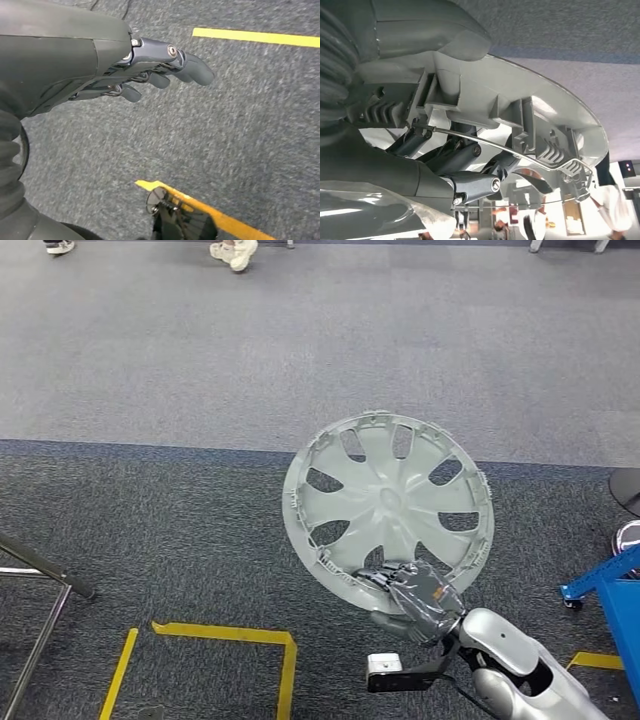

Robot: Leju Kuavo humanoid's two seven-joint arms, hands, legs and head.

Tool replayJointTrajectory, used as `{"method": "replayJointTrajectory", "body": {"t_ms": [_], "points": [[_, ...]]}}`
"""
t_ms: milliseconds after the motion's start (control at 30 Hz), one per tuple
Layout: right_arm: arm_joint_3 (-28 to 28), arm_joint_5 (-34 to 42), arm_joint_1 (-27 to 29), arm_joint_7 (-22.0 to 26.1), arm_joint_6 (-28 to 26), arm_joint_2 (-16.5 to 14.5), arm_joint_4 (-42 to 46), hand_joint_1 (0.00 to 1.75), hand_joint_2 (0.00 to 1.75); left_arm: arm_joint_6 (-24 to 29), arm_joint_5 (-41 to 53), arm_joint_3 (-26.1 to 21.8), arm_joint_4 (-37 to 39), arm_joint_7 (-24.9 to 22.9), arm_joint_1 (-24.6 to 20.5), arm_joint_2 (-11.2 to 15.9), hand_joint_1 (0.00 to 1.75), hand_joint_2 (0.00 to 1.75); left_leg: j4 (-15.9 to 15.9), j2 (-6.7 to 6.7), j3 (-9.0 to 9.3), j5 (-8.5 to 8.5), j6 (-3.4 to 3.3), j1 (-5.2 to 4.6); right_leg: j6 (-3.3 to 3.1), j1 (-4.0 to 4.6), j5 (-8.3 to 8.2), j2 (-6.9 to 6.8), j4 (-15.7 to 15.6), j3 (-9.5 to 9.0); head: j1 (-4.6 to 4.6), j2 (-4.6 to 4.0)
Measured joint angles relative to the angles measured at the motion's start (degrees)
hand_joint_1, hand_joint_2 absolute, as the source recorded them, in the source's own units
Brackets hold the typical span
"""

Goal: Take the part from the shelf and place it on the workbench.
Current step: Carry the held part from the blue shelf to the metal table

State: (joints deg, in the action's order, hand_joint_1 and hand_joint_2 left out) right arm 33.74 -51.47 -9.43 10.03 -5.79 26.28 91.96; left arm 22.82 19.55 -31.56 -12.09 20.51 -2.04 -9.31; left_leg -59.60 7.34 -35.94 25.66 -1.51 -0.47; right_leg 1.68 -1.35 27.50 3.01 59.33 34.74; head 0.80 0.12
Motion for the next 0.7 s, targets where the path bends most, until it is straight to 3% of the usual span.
{"method": "replayJointTrajectory", "body": {"t_ms": [67, 133, 200, 233, 267, 300, 367, 433, 500, 533, 600, 667, 700], "points": [[-0.7, -0.1, 1.0, -0.1, -0.1, 0.3, 1.0, 1.75, 1.75, -0.4, 0.3, 0.0, 0.0, -0.4, 0.3, 0.1, 0.0, 1.75, -1.2, -1.96, -0.38, 1.03, 0.64, -0.08, -0.62, -0.01, 0.02, -1.16, -0.3, -0.48, 0.15, -0.01], [-1.5, -0.3, 2.4, -0.4, -0.2, 0.8, 2.0, 1.75, 1.75, -0.9, 0.8, 0.0, 0.0, -0.6, 0.3, 0.2, 0.0, 1.75, -6.3, -5.27, -2.52, 4.05, 1.23, -0.05, -1.21, 0.07, 0.2, -2.64, -0.6, -0.98, 0.38, -0.01], [-2.2, -0.9, 4.0, -0.8, -0.5, 1.2, 2.8, 1.75, 1.75, -1.4, 1.4, 0.0, 0.0, -0.7, 0.2, 0.2, 0.0, 1.75, -13.3, -6.41, -5.73, 7.07, 1.68, 0.35, -1.49, 0.2, 0.52, -4.24, -0.6, -1.3, 0.45, -0.01], [-2.5, -1.1, 4.7, -0.9, -0.6, 1.3, 3.1, 1.75, 1.75, -1.5, 1.7, 0.1, 0.0, -0.8, 0.3, 0.2, 0.0, 1.75, -15.0, -6.55, -6.54, 7.34, 1.84, 0.53, -1.5, 0.21, 0.68, -4.99, -0.6, -1.43, 0.46, -0.01], [-2.7, -1.3, 5.3, -1.0, -0.7, 1.3, 3.4, 1.75, 1.75, -1.6, 2.0, 0.1, 0.0, -0.9, 0.4, 0.2, 0.0, 1.75, -14.9, -6.68, -6.44, 6.6, 1.94, 0.69, -1.44, 0.21, 0.83, -5.67, -0.6, -1.6, 0.47, -0.01], [-2.9, -1.4, 5.8, -1.0, -0.7, 1.3, 3.7, 1.75, 1.75, -1.7, 2.2, 0.2, 0.0, -0.9, 0.4, 0.2, 0.0, 1.75, -12.5, -6.98, -5.23, 4.91, 1.96, 0.79, -1.33, 0.21, 1.01, -6.33, -0.6, -1.83, 0.48, -0.01], [-3.3, -1.6, 6.4, -1.0, -0.8, 1.4, 4.3, 1.75, 1.75, -1.8, 2.6, 0.3, 0.0, -0.8, 0.4, 0.3, 0.0, 1.75, -5.0, -9.01, -1.44, 1.59, 1.67, 0.52, -0.91, 0.33, 1.45, -7.58, -0.5, -2.4, 0.49, -0.01], [-3.6, -2.0, 6.6, -0.8, -0.8, 1.4, 4.7, 1.75, 1.75, -1.7, 2.9, 0.5, 0.0, -0.6, 0.2, 0.3, 0.0, 1.75, -0.7, -10.73, 0.63, 0.7, 1.09, 0.0, -0.34, 0.59, 1.84, -8.71, -0.6, -2.82, 0.43, 0.0], [-3.8, -2.3, 6.5, -0.6, -0.8, 1.4, 4.8, 1.75, 1.75, -1.5, 3.1, 0.5, 0.0, -0.3, 0.2, 0.3, 0.0, 1.75, -0.2, -10.08, 0.71, 0.92, 0.44, -0.23, 0.26, 0.67, 2.08, -9.92, -0.8, -3.28, 0.37, -0.01], [-3.8, -2.4, 6.4, -0.6, -0.8, 1.4, 4.9, 1.75, 1.75, -1.4, 3.2, 0.5, 0.0, -0.3, 0.3, 0.3, 0.0, 1.75, 0.1, -9.44, 0.82, 0.83, 0.12, -0.16, 0.59, 0.56, 2.36, -9.9, -0.7, -3.41, 0.3, -0.01], [-3.9, -2.3, 6.5, -0.6, -0.8, 1.4, 5.1, 1.75, 1.75, -1.4, 3.3, 0.5, -0.1, -0.2, 0.4, 0.4, 0.0, 1.75, 0.4, -8.19, 1.07, 0.62, -0.63, 0.08, 1.0, 0.26, 4.05, -7.34, 1.6, -2.33, 0.08, 0.0], [-4.0, -2.4, 6.6, -0.6, -0.8, 1.4, 5.2, 1.75, 1.75, -1.4, 3.3, 0.5, -0.2, -0.2, 0.3, 0.4, 0.0, 1.75, 0.5, -6.97, 1.11, 0.61, -1.15, 0.17, 1.08, 0.14, 7.32, -4.06, 8.5, 1.28, -0.25, 0.0], [-4.0, -2.4, 6.8, -0.6, -0.8, 1.4, 5.2, 1.75, 1.75, -1.4, 3.3, 0.6, -0.2, -0.2, 0.2, 0.4, 0.0, 1.75, 0.5, -6.27, 1.11, 0.64, -1.29, 0.12, 1.09, 0.17, 8.69, -3.44, 12.3, 3.42, -0.32, 0.0]]}}
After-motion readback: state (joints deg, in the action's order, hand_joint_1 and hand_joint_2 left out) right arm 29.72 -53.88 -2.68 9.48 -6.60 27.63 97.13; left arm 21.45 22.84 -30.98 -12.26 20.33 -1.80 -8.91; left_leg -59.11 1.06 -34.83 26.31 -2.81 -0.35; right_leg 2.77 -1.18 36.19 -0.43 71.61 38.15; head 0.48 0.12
